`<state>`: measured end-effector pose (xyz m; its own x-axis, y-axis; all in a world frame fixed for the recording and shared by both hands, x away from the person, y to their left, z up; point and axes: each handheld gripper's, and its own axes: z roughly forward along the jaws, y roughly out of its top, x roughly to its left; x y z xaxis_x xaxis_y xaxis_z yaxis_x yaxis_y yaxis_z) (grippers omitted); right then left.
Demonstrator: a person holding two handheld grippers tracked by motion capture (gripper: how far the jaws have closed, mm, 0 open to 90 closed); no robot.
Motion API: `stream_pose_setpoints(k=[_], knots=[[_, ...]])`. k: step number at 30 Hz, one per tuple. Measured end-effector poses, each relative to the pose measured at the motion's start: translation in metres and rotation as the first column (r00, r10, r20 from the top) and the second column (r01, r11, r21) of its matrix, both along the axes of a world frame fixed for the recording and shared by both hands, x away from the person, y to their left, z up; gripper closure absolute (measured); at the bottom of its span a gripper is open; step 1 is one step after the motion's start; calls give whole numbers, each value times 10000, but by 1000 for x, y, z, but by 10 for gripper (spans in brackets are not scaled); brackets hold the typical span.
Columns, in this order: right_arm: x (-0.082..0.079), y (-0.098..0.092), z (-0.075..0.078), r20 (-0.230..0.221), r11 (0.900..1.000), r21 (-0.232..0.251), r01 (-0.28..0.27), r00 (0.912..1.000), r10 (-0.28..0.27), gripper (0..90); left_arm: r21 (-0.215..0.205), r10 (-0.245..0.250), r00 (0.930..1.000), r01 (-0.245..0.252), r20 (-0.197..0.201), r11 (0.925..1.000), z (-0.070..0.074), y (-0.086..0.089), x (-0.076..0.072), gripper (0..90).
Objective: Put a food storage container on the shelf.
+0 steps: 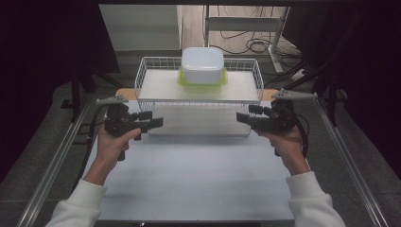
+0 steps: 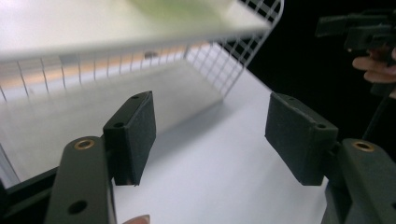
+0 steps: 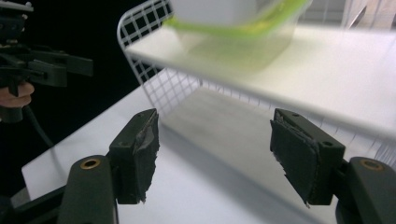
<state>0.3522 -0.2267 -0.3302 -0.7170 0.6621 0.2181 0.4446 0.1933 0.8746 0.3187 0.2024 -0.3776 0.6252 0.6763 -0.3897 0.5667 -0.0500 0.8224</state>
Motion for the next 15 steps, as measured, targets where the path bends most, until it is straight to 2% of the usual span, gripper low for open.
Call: stream_pose_setpoints(k=[3,5,7,8,10,12,15], knots=[[-9,-3,-22,-153,10000,-27,14,9999,-14,318,436,-15,9998,24,-198,9990,-19,-7,-5,327],[-15,-7,-38,-408,9998,222,16,9992,-7,318,758,-16,9998,33,-221,9971,-30,-11,-9,322],[-19,-10,-55,-640,9998,176,75,9979,-64,318,556,-130,9992,152,-388,9983,-40,-12,-11,326],[-21,-13,-64,-788,9999,121,105,9968,-95,318,634,-109,9992,133,-384,9979,-44,-13,-13,323],[-24,-17,-78,-1099,9999,20,166,9938,-163,317,521,-123,9987,150,-503,9985,-52,-13,-15,326],[-26,-20,-89,-1279,9997,-114,220,9915,-233,317,787,-182,9980,229,-609,9966,-57,-14,-17,323],[-28,-23,-101,-1431,9989,-378,285,9891,-336,314,845,-205,9964,274,-819,9960,-66,-15,-19,323]])
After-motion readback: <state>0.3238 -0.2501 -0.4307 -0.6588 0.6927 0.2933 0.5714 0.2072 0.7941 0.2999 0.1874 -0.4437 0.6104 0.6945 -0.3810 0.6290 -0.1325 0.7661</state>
